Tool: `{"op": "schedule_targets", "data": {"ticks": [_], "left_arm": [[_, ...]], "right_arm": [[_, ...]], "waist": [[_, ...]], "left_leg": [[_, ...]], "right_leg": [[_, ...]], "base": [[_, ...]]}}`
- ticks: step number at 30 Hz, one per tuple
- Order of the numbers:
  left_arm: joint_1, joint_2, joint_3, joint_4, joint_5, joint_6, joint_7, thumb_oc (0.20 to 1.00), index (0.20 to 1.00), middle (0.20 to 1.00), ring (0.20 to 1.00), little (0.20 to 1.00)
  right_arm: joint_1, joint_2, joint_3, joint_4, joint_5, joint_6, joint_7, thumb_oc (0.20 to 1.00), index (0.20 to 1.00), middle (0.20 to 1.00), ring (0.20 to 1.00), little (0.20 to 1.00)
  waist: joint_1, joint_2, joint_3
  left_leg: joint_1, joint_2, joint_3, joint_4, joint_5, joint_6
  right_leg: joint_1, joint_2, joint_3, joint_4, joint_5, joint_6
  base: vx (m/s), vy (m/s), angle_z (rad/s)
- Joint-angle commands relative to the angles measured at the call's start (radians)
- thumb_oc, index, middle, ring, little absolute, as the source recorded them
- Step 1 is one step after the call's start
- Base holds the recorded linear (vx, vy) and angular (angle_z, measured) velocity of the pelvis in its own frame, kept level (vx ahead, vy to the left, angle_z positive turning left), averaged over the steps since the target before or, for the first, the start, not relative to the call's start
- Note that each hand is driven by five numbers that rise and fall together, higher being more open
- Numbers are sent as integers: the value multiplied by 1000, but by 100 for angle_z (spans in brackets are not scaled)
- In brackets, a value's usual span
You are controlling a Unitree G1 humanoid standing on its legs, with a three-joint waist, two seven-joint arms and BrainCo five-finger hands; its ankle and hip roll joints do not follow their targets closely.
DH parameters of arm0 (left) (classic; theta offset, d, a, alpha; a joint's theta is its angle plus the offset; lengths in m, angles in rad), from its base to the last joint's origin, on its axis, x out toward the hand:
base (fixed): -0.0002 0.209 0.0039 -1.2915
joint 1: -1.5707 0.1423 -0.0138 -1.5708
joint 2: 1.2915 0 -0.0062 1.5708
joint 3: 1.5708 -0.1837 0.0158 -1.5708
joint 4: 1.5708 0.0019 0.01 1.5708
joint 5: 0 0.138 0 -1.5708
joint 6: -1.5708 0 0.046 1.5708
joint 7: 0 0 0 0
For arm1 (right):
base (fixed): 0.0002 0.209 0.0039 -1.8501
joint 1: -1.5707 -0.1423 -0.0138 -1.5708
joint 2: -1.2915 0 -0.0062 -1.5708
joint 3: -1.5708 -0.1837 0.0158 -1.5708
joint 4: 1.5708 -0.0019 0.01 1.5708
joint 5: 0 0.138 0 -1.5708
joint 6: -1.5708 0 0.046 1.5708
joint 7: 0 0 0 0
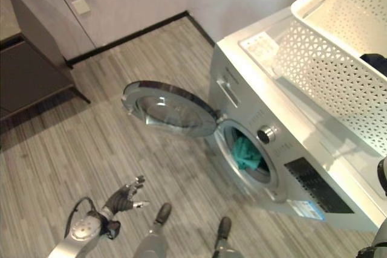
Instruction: Grab the laundry basket,head to the washer,open it,put in the laundry and shut it.
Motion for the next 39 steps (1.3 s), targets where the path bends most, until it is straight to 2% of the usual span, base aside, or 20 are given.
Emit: {"op": "schedule_targets", "data": {"ticks": [1,5,10,14,17,21,24,26,30,35,39], "left_arm": [[-30,0,-20,-73,-25,-40,5,1000,1000,1000,1000,1000],[-38,-3,-37,-70,-20,-35,5,1000,1000,1000,1000,1000],[-74,2,-55,-49,-2,-32,24,1000,1000,1000,1000,1000],[-102,3,-53,-32,12,-39,39,1000,1000,1000,1000,1000],[-124,19,-42,-15,20,-50,64,1000,1000,1000,1000,1000],[-124,21,-29,-7,21,-53,76,1000,1000,1000,1000,1000],[-121,27,-24,-1,26,-55,83,1000,1000,1000,1000,1000],[-117,26,-16,2,30,-58,92,1000,1000,1000,1000,1000],[-106,20,-10,18,40,-66,97,1000,1000,1000,1000,1000],[-93,19,5,20,37,-77,101,1000,1000,1000,1000,1000],[-88,21,9,27,42,-88,105,1000,1000,1000,1000,1000]], "right_arm": [[-21,-40,97,-5,24,15,2,200,200,200,200,200],[-31,-19,59,10,45,17,-26,200,200,200,200,200],[-108,-2,-10,48,80,10,-160,200,200,200,200,200],[-157,10,-57,20,165,-1,-222,200,200,200,200,200],[-270,24,-87,-26,304,-20,-311,200,200,200,200,200],[-328,30,-94,-72,376,-38,-368,200,200,200,200,200],[-392,3,-85,-130,399,-56,-430,200,200,200,200,200],[-410,-24,-69,-196,363,-64,-472,200,200,200,200,200],[-436,-106,-82,-371,371,-91,-566,200,200,200,200,200],[-428,-154,-118,-530,413,-140,-612,200,200,200,200,200],[-433,-171,-137,-581,434,-162,-630,200,200,200,200,200]], "waist": [[14,-2,25],[9,-1,23],[1,-4,5],[-6,-12,-7],[-19,-29,-34],[-31,-35,-49],[-44,-44,-71],[-52,-46,-83],[-75,-45,-108],[-91,-44,-126],[-99,-50,-140]], "left_leg": [[46,45,11,-16,58,7],[59,50,17,-16,56,9],[82,52,17,-16,36,12],[103,54,21,-16,21,14],[137,55,28,-16,-4,14],[162,52,31,-16,-17,15],[185,49,30,-16,-41,16],[194,48,31,-16,-48,18],[217,40,30,-16,-64,25],[231,28,42,-16,-81,38],[238,23,58,-16,-91,43]], "right_leg": [[-51,-49,59,159,-163,31],[-38,-46,61,161,-166,31],[-12,-47,56,157,-169,34],[11,-49,54,155,-171,37],[52,-55,56,139,-169,42],[79,-56,59,129,-169,44],[100,-62,59,129,-172,47],[111,-64,60,131,-175,48],[134,-74,59,132,-174,51],[136,-84,73,124,-156,60],[137,-89,88,109,-144,65]], "base": [[-1,-10,-5],[5,-3,-2],[0,0,0],[3,8,0],[11,42,-1],[3,17,0],[16,40,-1],[28,46,-1],[11,46,-1],[-18,36,-2],[-14,36,-17]]}}
